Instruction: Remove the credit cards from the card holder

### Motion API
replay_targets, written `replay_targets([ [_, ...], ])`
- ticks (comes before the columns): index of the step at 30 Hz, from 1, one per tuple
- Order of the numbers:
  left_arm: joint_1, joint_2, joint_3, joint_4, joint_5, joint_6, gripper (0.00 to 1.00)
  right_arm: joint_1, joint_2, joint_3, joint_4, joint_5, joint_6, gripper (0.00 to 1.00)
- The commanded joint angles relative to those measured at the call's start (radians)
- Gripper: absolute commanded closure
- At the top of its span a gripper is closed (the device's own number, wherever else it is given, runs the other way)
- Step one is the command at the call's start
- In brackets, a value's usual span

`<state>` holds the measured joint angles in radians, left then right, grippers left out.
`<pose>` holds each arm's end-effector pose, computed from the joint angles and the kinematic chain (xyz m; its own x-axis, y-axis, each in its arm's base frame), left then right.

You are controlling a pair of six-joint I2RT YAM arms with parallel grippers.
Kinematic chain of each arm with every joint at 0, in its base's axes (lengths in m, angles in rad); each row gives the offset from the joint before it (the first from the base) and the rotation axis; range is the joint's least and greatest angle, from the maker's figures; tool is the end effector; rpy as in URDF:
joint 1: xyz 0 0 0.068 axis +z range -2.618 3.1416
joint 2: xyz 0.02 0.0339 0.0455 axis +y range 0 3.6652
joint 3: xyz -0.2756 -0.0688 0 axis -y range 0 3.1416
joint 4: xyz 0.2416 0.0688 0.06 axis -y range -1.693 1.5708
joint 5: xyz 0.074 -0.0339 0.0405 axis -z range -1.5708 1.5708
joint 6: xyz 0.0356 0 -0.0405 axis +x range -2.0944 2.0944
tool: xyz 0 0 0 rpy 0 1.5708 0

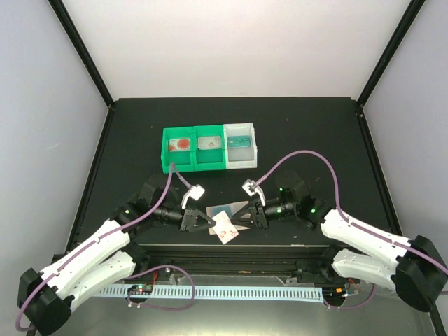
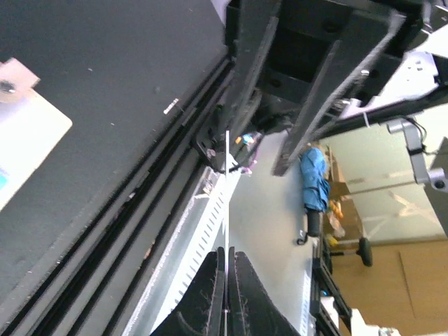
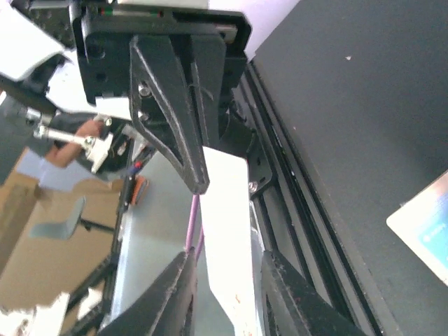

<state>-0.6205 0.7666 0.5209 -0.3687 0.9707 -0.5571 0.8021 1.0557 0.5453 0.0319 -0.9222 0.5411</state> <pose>0.1028 -0.1096 0.2499 -0.8618 0.2489 -0.4420 0.4964 0.2344 -0.8358 0.1250 0.1701 0.2437 -0.7513 -0.3293 -0.5719 -0.6289 0.0946 0.7718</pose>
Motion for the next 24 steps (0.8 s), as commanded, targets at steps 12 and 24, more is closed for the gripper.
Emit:
replay_targets([
  [12, 0.055, -0.037, 0.062, 0.031, -0.486, -0.127, 0.99, -0.001, -0.245, -0.05, 0.011, 0.454, 0.143, 0.15],
  [24, 0.141, 0.142, 0.159, 0.14, -0.801, -0.135, 0.99, -0.001, -0.254, -0.007, -0.109, 0.567, 0.146, 0.0],
])
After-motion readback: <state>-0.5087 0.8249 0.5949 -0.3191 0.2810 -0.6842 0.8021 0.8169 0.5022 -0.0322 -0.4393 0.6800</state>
